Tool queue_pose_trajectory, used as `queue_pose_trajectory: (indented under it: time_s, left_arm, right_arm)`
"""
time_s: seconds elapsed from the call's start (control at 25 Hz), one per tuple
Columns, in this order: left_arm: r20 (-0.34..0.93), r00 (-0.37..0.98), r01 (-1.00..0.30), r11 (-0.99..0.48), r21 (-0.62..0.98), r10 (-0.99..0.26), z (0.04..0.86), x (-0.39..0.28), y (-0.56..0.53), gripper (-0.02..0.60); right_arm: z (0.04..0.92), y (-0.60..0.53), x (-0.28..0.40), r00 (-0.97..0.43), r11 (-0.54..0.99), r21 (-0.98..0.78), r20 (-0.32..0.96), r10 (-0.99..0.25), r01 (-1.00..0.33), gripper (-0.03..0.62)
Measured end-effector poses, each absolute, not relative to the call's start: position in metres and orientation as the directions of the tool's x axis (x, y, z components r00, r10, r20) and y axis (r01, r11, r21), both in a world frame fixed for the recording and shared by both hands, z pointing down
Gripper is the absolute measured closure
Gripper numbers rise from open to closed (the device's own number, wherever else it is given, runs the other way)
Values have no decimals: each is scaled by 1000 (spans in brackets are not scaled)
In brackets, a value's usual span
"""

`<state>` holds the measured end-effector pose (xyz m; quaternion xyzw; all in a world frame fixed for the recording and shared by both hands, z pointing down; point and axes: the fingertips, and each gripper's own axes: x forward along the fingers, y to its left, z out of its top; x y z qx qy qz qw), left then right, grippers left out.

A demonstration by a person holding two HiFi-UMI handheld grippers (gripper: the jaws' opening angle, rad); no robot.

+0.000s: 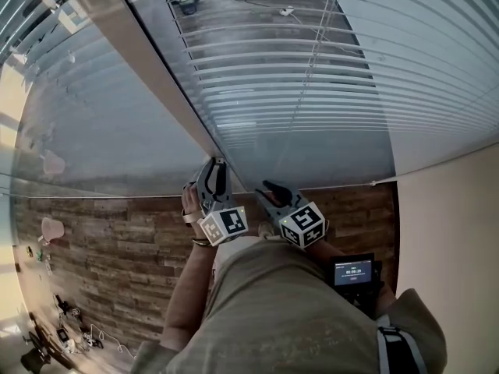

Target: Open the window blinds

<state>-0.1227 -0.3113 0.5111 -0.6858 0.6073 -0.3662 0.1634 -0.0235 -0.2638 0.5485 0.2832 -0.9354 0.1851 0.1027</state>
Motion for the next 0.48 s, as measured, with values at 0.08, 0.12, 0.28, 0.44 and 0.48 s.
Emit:
queue_pose_trajectory:
  time_s: [0.08,0.12,0.28,0.44,0.48]
  left_arm:
    - [301,-13,-687,-210,-696,-954,511,-122,-310,445]
    - [299,-16,-670,-211,-711,-954,512,-122,-310,445]
    - [291,-30,-596,-216,-773,-956,513,-122,-311,445]
    - [275,-50,-519,-210,-828,-960,511,-123,-312,445]
    - [271,-54,-503,-208,-839,-961,512,-123,-311,446]
  right_arm:
    - [548,-262,-23,-818,771,-287,296,-493,-569,468]
    - [548,-261,-23,-818,771,-288,296,-493,-569,468]
    - [547,-262,-24,-818,771,-289,296,-493,-568,468]
    - [545,-263,-25,-818,771,-287,297,-493,-569,468]
    - [545,-263,-24,-817,771,-286,297,-494,-569,468]
